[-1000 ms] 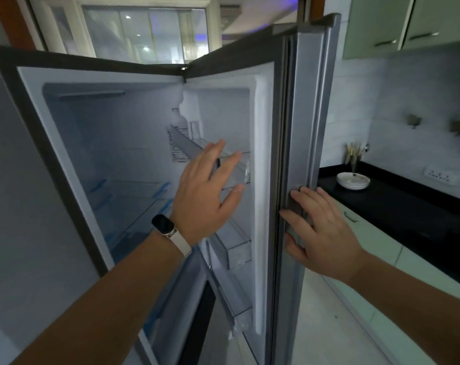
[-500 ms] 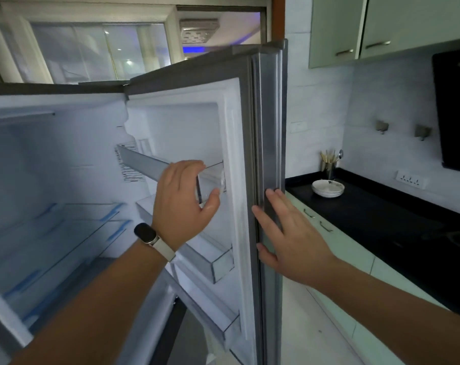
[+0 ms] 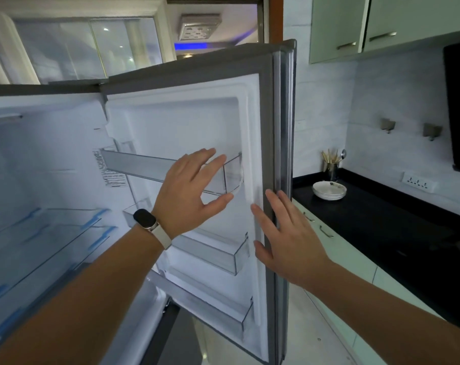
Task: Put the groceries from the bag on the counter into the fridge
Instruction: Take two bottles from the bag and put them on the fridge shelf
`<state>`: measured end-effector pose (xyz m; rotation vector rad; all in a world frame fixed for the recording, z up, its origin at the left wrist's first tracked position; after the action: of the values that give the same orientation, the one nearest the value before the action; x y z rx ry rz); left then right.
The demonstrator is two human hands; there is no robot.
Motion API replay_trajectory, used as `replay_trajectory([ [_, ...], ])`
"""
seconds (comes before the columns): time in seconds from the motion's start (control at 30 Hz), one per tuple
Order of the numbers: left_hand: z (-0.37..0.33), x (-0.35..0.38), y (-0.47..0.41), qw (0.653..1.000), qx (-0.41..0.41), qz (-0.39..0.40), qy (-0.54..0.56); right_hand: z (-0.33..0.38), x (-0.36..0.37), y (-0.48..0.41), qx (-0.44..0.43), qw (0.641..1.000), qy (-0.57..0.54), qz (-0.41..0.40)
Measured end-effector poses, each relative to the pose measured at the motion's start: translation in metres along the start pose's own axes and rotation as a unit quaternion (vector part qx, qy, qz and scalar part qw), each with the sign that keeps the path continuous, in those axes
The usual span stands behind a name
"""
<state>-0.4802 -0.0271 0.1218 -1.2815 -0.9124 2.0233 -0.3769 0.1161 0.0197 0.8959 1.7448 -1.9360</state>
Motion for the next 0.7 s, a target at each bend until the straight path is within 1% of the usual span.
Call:
replay_trajectory([
  [0.1,0.014,0.015,-0.003,1.0,0.004,-0.002,0.008,-0.006,0.017,0.0,-0.008,1.0,-0.006,0.011],
  [0.3,0.019,0.051,-0.021,0.998,0.032,-0.059,-0.012,-0.037,0.05,-0.018,0.014,0.998,0.05,0.038],
  [0.4,0.02,0.07,-0.034,0.995,0.039,-0.081,-0.032,-0.055,0.062,-0.028,0.009,0.997,0.056,0.045],
  [0.5,0.019,0.088,-0.05,0.993,0.063,-0.085,-0.055,-0.074,0.078,-0.041,0.006,0.996,0.061,0.065],
  [0.63,0.029,0.114,-0.066,0.989,0.102,-0.078,-0.072,-0.095,0.1,-0.058,0.036,0.993,0.069,0.092],
  [0.7,0.036,0.127,-0.071,0.986,0.124,-0.075,-0.077,-0.101,0.112,-0.064,0.049,0.992,0.053,0.102],
])
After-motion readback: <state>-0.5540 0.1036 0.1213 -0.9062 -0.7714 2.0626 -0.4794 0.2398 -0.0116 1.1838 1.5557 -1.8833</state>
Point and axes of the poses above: each hand's wrist, its own y-axis away from the middle knuckle, its own x-axis out of the palm, z = x × y, the point moved 7 cm from there along -y, towards the middle knuckle, and after that the axes turned 10 degrees about x, right-handed, at the moved point
